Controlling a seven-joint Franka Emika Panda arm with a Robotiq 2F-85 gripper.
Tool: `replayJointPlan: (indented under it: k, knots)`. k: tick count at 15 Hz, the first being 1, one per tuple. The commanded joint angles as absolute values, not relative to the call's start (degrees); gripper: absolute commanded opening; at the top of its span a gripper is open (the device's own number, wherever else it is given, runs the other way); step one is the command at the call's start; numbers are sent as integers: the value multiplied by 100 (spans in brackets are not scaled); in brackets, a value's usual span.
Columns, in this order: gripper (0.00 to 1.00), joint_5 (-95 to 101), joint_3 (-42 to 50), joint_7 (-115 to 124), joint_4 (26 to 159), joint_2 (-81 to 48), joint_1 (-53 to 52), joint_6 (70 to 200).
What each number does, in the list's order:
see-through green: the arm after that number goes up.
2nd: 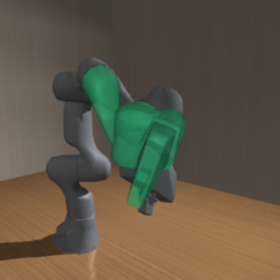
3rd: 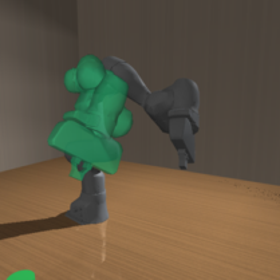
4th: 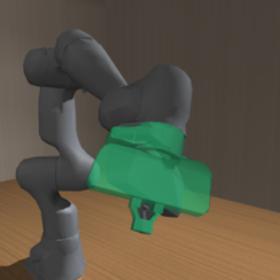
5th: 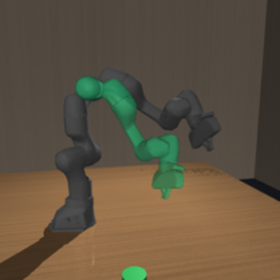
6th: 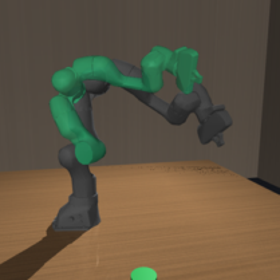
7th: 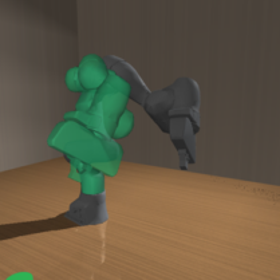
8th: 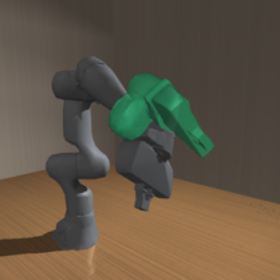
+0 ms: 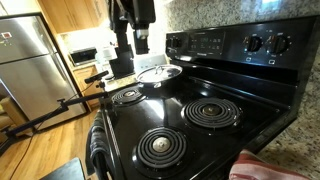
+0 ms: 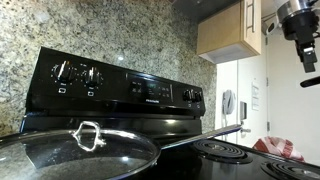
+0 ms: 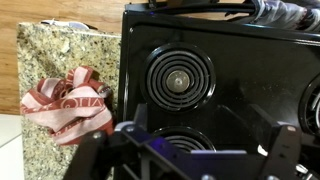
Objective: Open door of the kitchen unit
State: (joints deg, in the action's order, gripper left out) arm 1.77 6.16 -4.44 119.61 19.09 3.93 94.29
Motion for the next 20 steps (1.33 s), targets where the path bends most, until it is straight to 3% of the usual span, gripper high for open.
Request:
replayJointPlan:
  k: [1, 12, 20]
  knots:
    - [100, 271, 473, -412, 12240, 2198, 360, 9481]
    - [100, 1039, 126, -128, 13314, 4007, 383, 10166]
    - [100, 1205, 130, 632, 13492, 4209, 720, 10929]
